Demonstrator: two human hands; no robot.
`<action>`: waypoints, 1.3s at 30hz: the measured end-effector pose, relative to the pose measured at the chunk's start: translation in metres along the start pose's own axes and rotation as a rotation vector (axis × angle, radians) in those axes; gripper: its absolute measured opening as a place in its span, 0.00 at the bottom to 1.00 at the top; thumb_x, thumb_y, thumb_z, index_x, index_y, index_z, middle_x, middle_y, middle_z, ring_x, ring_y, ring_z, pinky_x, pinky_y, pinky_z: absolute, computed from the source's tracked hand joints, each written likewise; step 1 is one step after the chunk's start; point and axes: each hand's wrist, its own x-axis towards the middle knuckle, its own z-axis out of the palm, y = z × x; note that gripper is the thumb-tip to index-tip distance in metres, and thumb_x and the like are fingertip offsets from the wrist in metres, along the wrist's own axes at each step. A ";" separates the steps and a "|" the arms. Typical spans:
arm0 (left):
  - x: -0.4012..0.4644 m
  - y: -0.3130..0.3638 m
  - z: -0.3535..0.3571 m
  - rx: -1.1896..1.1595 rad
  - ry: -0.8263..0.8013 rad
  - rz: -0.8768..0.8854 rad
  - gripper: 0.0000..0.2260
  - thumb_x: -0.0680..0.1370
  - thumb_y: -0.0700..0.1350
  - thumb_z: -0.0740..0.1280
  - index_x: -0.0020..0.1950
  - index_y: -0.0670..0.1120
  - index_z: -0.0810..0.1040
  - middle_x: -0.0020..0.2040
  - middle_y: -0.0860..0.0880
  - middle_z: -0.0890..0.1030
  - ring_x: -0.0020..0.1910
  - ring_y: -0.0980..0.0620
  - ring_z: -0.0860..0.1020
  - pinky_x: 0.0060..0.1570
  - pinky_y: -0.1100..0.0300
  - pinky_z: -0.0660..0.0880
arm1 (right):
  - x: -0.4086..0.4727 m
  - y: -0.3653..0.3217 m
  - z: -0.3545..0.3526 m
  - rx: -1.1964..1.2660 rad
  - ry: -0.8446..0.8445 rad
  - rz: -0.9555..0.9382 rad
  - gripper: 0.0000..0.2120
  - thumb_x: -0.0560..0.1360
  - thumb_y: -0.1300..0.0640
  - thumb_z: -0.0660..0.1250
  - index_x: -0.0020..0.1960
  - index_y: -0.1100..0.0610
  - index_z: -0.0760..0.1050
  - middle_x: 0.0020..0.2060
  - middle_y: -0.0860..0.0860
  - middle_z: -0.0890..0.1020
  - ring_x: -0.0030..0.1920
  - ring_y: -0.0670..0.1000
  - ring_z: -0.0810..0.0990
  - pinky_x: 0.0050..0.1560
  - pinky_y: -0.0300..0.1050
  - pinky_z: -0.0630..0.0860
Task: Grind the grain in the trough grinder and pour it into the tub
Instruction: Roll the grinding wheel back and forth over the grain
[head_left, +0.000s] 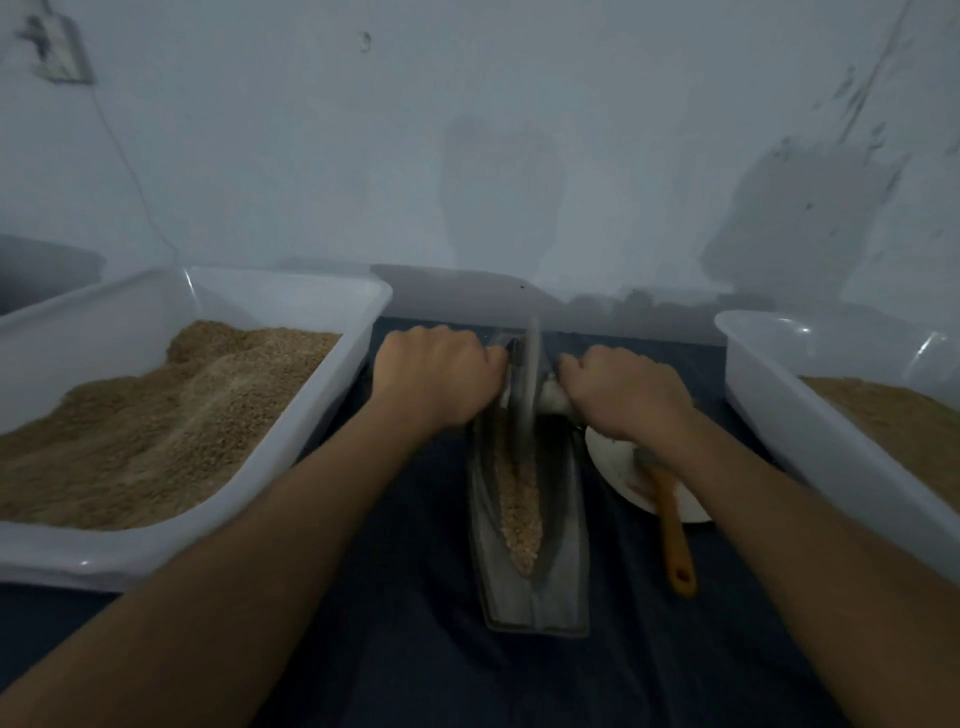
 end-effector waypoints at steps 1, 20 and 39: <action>0.011 -0.004 0.002 -0.022 -0.067 -0.034 0.25 0.81 0.54 0.41 0.54 0.47 0.77 0.55 0.43 0.81 0.53 0.39 0.80 0.42 0.51 0.67 | 0.015 0.004 -0.002 0.091 -0.099 0.032 0.10 0.81 0.48 0.52 0.49 0.53 0.67 0.43 0.51 0.69 0.42 0.55 0.70 0.42 0.53 0.70; -0.065 0.008 -0.009 0.004 0.265 0.015 0.17 0.84 0.50 0.44 0.41 0.51 0.67 0.35 0.52 0.72 0.31 0.49 0.67 0.34 0.54 0.62 | -0.076 -0.023 -0.001 -0.026 0.425 -0.032 0.23 0.80 0.48 0.43 0.30 0.51 0.64 0.24 0.45 0.66 0.24 0.46 0.64 0.29 0.43 0.54; -0.104 0.010 -0.016 -0.272 0.299 -0.050 0.13 0.85 0.54 0.47 0.42 0.56 0.61 0.34 0.56 0.67 0.31 0.52 0.65 0.36 0.51 0.64 | -0.099 -0.027 0.000 -0.050 0.529 -0.104 0.19 0.84 0.47 0.47 0.36 0.48 0.63 0.26 0.44 0.66 0.24 0.47 0.64 0.29 0.47 0.63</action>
